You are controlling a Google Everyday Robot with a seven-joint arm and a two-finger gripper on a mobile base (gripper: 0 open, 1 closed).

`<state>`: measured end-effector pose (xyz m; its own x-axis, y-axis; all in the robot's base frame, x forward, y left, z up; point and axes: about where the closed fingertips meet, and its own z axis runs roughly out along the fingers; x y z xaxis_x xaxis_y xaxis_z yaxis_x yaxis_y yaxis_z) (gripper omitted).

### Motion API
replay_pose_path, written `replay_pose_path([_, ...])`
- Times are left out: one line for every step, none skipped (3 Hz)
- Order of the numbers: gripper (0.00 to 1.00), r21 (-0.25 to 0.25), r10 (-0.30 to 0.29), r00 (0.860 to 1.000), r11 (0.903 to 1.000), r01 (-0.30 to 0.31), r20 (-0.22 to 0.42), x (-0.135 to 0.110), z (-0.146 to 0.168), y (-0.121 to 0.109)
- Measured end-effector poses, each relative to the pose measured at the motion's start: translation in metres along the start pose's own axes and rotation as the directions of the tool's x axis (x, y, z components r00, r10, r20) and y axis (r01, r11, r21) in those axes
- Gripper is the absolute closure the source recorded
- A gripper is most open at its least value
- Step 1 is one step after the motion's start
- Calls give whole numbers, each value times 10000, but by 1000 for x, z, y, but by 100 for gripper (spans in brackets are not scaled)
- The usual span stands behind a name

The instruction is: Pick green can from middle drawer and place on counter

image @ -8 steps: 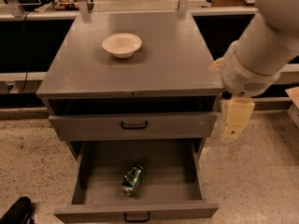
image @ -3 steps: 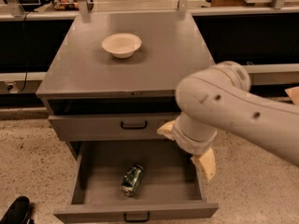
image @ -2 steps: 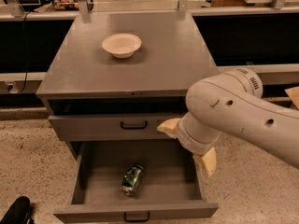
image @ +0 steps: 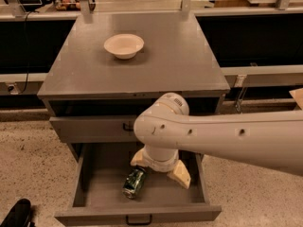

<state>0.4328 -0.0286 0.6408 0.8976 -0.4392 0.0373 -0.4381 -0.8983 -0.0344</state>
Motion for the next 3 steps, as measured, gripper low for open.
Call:
replay_pose_path([0, -156, -420, 9991, 9990, 420, 62, -3, 12, -8])
replay_pose_path([0, -341, -586, 9983, 9977, 588, 48, -6, 13, -10])
replay_pose_path([0, -226, -1273, 9918, 9916, 1275, 110, -5, 48, -25])
